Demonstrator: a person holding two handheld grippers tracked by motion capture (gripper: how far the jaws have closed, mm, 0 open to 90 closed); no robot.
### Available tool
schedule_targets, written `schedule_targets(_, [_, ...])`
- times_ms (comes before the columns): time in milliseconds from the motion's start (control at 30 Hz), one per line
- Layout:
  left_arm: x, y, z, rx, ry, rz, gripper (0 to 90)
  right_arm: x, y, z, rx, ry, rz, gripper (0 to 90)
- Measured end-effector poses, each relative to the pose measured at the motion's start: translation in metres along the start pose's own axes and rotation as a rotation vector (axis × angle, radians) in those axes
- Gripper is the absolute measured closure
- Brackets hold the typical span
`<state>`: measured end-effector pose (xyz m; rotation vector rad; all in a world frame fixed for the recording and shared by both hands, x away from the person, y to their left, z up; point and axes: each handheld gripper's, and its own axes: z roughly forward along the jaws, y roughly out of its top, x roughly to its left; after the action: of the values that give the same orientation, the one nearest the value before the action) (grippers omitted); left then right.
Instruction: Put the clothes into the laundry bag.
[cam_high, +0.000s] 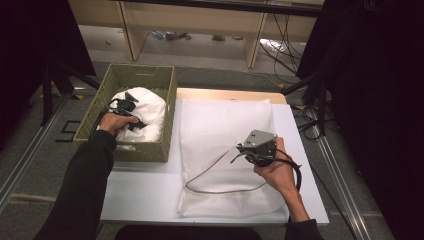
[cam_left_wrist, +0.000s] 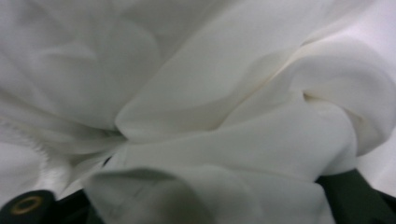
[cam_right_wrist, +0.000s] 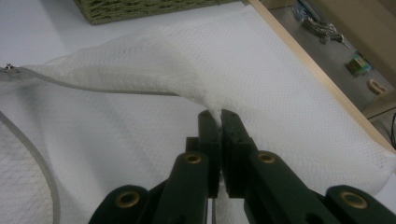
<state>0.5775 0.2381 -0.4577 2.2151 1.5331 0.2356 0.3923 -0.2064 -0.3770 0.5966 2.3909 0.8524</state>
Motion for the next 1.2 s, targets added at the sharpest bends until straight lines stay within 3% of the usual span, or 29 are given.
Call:
schedule_targets(33, [0.002,0.002,-0.002,-0.010,0.061,0.052,52.3,0.000,0.000,0.000,0.001,0.001,-0.001,88.9])
schedule_targets(100, [-0.001,0.005,-0.005,-0.028,0.186,0.081,53.7,0.000,0.000,-0.001,-0.001,-0.003,-0.002,88.9])
schedule_targets(133, [-0.003,0.005,-0.004,-0.036,0.216,0.081,53.5,0.000,0.000,-0.001,0.001,-0.001,-0.001,88.9])
schedule_targets(200, [-0.006,0.006,-0.002,0.001,0.187,0.072,50.5,0.000,-0.001,-0.001,0.001,-0.008,0.008,88.9])
schedule_targets(267, [0.000,0.007,-0.002,0.021,0.162,0.056,39.6,-0.001,-0.001,-0.001,0.006,-0.007,0.009,88.9])
schedule_targets(367, [0.007,0.002,0.004,0.002,0.123,0.001,18.9,-0.001,-0.001,0.000,0.004,-0.003,-0.011,88.9])
schedule_targets(400, [0.006,-0.001,0.007,-0.023,0.119,-0.048,15.2,0.000,-0.001,0.000,0.006,-0.001,-0.005,88.9])
schedule_targets(433, [0.010,-0.001,0.008,-0.030,0.124,-0.024,12.5,0.000,-0.001,0.000,0.006,-0.001,-0.006,88.9])
schedule_targets(467, [0.009,-0.001,0.008,-0.024,0.121,-0.051,10.7,0.000,-0.001,0.000,0.007,0.000,-0.007,88.9])
schedule_targets(533, [0.011,-0.001,0.009,-0.028,0.116,-0.046,10.2,0.000,-0.002,0.000,0.008,0.001,-0.009,88.9])
schedule_targets(600, [0.017,0.000,0.007,0.009,0.021,-0.084,21.0,0.000,-0.003,0.000,0.006,0.003,-0.007,88.9])
schedule_targets(667, [0.018,-0.001,0.007,0.003,-0.010,-0.092,31.7,0.001,-0.004,-0.001,0.014,0.001,0.016,88.9])
schedule_targets(700, [0.017,-0.001,0.006,0.002,-0.010,-0.095,37.5,0.000,-0.004,0.000,0.008,0.001,-0.002,88.9])
schedule_targets(800, [0.015,0.000,0.004,-0.005,-0.002,-0.077,50.3,-0.001,-0.004,0.000,0.010,0.005,0.002,88.9])
schedule_targets(867, [0.011,0.000,0.003,-0.010,0.008,-0.061,54.9,-0.001,-0.004,0.000,0.008,0.002,0.003,88.9])
schedule_targets(1000, [0.010,-0.001,-0.003,-0.038,0.008,-0.041,59.2,-0.001,-0.005,-0.001,0.005,-0.001,0.006,88.9])
schedule_targets(1067, [0.009,-0.001,-0.005,-0.040,0.006,-0.045,60.0,-0.001,-0.005,-0.002,0.009,-0.002,0.027,88.9])
schedule_targets(1133, [0.005,0.003,-0.010,-0.060,0.020,-0.051,60.6,-0.003,-0.005,-0.002,0.001,-0.002,0.008,88.9])
schedule_targets(1200, [0.004,0.006,-0.015,-0.093,0.004,-0.064,61.1,-0.004,-0.006,-0.003,-0.001,-0.006,0.013,88.9])
